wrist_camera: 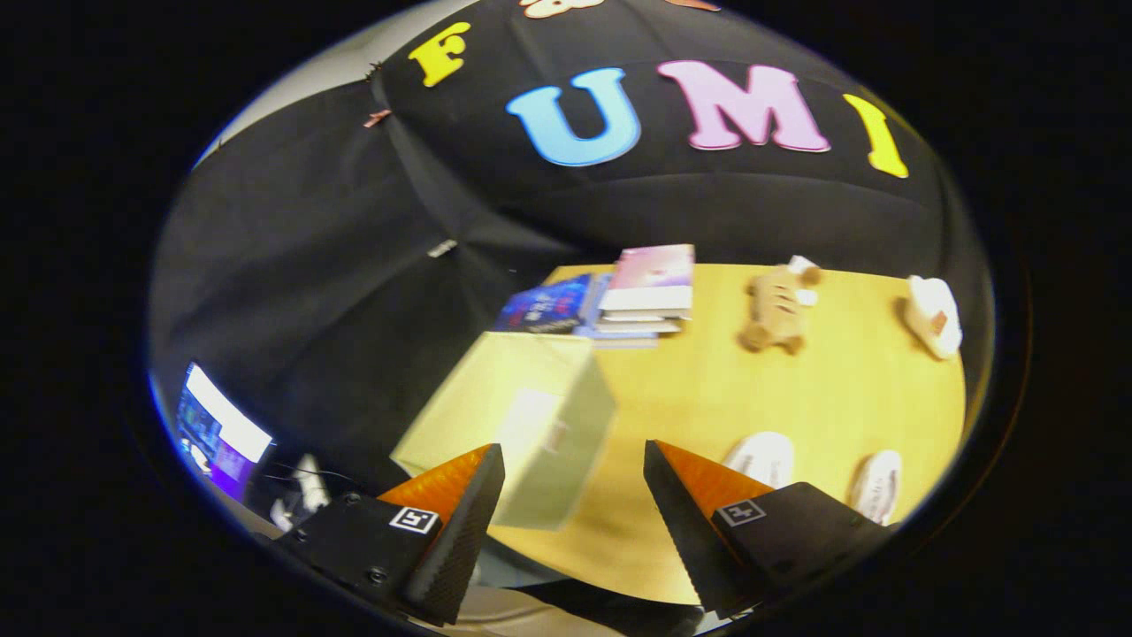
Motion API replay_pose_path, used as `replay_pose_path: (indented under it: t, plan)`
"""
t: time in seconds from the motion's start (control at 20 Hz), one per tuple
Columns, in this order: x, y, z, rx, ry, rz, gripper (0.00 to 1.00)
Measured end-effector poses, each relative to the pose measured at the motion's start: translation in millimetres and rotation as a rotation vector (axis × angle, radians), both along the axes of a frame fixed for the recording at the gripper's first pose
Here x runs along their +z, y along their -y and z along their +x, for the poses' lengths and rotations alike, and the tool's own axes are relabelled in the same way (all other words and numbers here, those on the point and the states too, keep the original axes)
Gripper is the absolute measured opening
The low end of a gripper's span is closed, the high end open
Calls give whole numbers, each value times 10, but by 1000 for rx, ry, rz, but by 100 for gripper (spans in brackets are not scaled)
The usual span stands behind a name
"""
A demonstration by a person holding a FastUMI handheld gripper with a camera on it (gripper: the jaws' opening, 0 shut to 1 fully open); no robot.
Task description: Open the storage box then place both shoes into the box .Put the left shoe in first, then the right shoe, with the right side of both shoes facing outward in a uniform manner.
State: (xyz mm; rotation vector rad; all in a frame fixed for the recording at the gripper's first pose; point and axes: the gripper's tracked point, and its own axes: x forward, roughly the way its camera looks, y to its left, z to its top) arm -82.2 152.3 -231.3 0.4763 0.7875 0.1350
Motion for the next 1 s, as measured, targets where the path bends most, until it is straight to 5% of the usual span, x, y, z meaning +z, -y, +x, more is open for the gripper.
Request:
replay_pose_path:
  t: [0.3, 0.55, 0.9, 0.95, 1.0]
  plan:
    - [-1122, 776, -882, -75, -214, -235, 97]
    - [-1854, 831, -879, -49, -287, -289, 93]
    - [-2253, 1066, -497, -189, -282, -260, 76]
    - [-2282, 1028, -440, -190, -277, -249, 71]
    - [-2331, 949, -423, -177, -288, -232, 54]
